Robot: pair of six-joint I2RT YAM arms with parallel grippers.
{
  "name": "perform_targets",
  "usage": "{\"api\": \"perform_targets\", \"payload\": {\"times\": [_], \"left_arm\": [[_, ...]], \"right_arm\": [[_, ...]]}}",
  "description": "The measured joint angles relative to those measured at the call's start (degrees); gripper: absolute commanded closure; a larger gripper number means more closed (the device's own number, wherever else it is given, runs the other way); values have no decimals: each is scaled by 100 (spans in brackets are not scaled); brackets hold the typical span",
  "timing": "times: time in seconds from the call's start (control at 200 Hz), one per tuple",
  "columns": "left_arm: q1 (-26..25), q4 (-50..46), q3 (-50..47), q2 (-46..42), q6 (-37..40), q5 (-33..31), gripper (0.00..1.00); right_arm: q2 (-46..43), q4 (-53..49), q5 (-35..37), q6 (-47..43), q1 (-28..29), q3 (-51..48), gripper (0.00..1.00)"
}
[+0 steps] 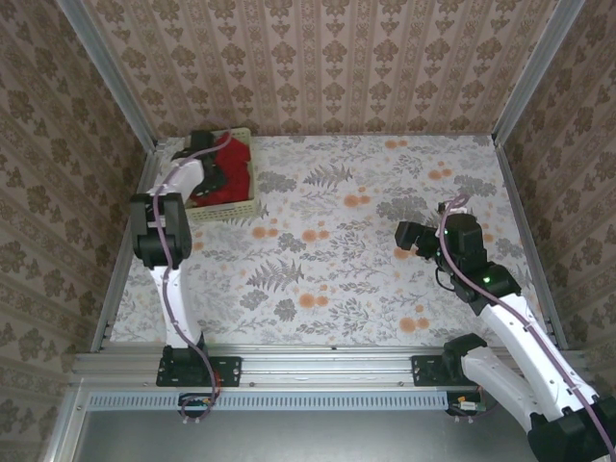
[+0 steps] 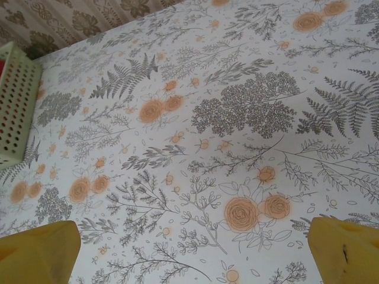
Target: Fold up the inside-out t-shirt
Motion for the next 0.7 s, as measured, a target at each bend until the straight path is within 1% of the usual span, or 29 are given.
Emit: {"api": "perform_targets", "payload": {"times": [0.12,0.205,0.34,0.435,0.58,0.645,0.7], "left_arm": [[326,17,2,-22,179,42,100],[319,-46,13,-118,264,35,100],[219,-446,310,-417,389,-146,100],[197,-662,531,-839,479,-310,100],[166,-870,789,-1735,584,-603,100],[70,-905,885,-2164,649,-715,100],[-116,-931,1021,-2509,715,-813,100]], "right_arm": [[-68,-103,-2,31,0,0,0],[-129,-153,0,68,0,0,0],[-188,-254,-4,109,0,0,0],[-234,-302,-4,111,4,0,0],[-291,-369,-11,111,11,0,0],[-291,-372,-24,127,11,0,0],[-291,-374,-33,131,11,0,0]]}}
